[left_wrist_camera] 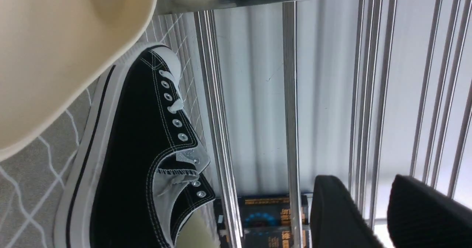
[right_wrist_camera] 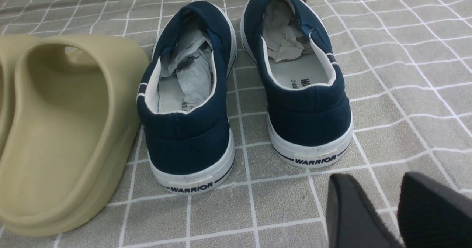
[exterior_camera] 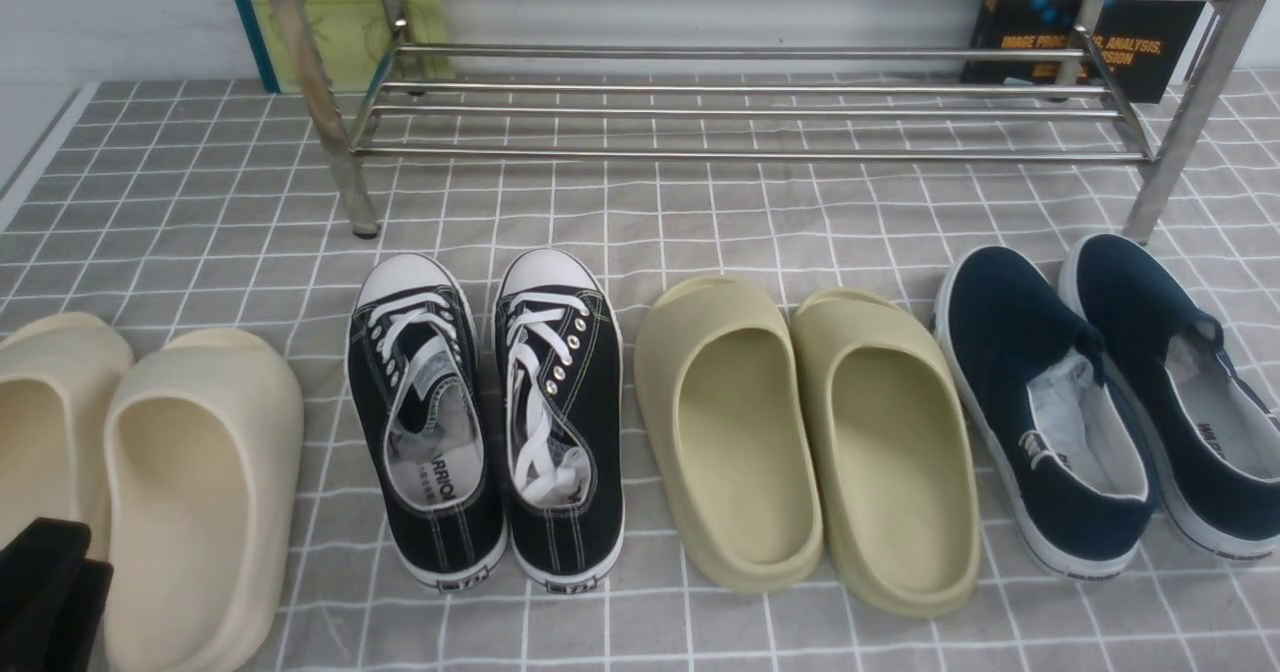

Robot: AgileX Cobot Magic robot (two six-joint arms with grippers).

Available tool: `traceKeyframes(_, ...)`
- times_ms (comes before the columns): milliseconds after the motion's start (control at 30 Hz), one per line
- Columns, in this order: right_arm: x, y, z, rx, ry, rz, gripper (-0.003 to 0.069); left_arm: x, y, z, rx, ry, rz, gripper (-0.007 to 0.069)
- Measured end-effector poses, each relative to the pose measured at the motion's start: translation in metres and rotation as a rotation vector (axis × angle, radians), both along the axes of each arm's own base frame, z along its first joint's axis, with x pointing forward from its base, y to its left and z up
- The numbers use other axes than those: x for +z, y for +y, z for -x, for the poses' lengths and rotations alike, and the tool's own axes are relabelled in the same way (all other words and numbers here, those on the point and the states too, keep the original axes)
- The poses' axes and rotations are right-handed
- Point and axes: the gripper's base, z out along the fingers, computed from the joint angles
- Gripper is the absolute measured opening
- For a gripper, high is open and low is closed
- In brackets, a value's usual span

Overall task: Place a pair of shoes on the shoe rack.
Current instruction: Use the left arm to grab the shoe closest to it

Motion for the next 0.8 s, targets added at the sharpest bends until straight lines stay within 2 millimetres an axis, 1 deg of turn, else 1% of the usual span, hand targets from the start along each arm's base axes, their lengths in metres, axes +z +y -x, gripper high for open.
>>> traceKeyframes(33,0.000,0.000,0.000,0.000,0.000,0.000,0.0239,0.007,-0.003,0.001,-0.026,-0.013,-0.046,0.0239)
traceKeyframes(100,0.000,0.000,0.000,0.000,0.000,0.000,0.0239,0.029,-0.010,0.007,-0.097,-0.061,-0.180,0.0239)
traceKeyframes(133,0.000,0.000,0.000,0.000,0.000,0.000,0.0239,0.035,-0.011,0.008,-0.102,-0.077,-0.195,0.0239)
traceKeyframes(200,0.000,0.000,0.000,0.000,0.000,0.000,0.0239,0.066,-0.019,0.020,-0.172,-0.149,-0.383,0.0239)
traceKeyframes(233,0.000,0.000,0.000,0.000,0.000,0.000,0.0239,0.075,-0.022,0.023,-0.206,-0.151,-0.441,0.0238)
traceKeyframes(267,0.000,0.000,0.000,0.000,0.000,0.000,0.0239,0.091,-0.025,0.024,-0.244,-0.135,-0.519,0.0230)
traceKeyframes(300,0.000,0.000,0.000,0.000,0.000,0.000,0.0239,0.089,-0.026,0.022,-0.253,-0.118,-0.530,0.0230)
traceKeyframes(333,0.000,0.000,0.000,0.000,0.000,0.000,0.0239,0.103,-0.027,0.017,-0.306,-0.043,-0.641,0.0204)
traceKeyframes(367,0.000,0.000,0.000,0.000,0.000,0.000,0.0239,0.108,-0.027,0.017,-0.309,-0.041,-0.657,0.0195)
traceKeyframes(400,0.000,0.000,0.000,0.000,0.000,0.000,0.0239,0.115,-0.027,0.011,-0.350,0.055,-0.749,0.0163)
traceKeyframes(533,0.000,0.000,0.000,0.000,0.000,0.000,0.0239,0.140,-0.014,-0.017,-0.429,0.370,-0.979,0.0024)
traceKeyframes(567,0.000,0.000,0.000,0.000,0.000,0.000,0.0239,0.139,-0.012,-0.020,-0.440,0.409,-0.998,0.0019)
traceKeyframes(600,0.000,0.000,0.000,0.000,0.000,0.000,0.0239,0.146,-0.007,-0.027,-0.452,0.493,-1.056,-0.0013)
traceKeyframes(633,0.000,0.000,0.000,0.000,0.000,0.000,0.0239,0.147,-0.002,-0.036,-0.468,0.583,-1.097,-0.0013)
traceKeyframes(700,0.000,0.000,0.000,0.000,0.000,0.000,0.0239,0.149,0.003,-0.043,-0.477,0.649,-1.128,-0.0013)
traceKeyframes(733,0.000,0.000,0.000,0.000,0.000,0.000,0.0239,0.147,0.006,-0.056,-0.509,0.724,-1.164,-0.0013)
traceKeyframes(767,0.000,0.000,0.000,0.000,0.000,0.000,0.0239,0.146,0.005,-0.057,-0.514,0.726,-1.164,-0.0013)
traceKeyframes(800,0.000,0.000,0.000,0.000,0.000,0.000,0.0239,0.140,0.002,-0.069,-0.573,0.763,-1.180,-0.0013)
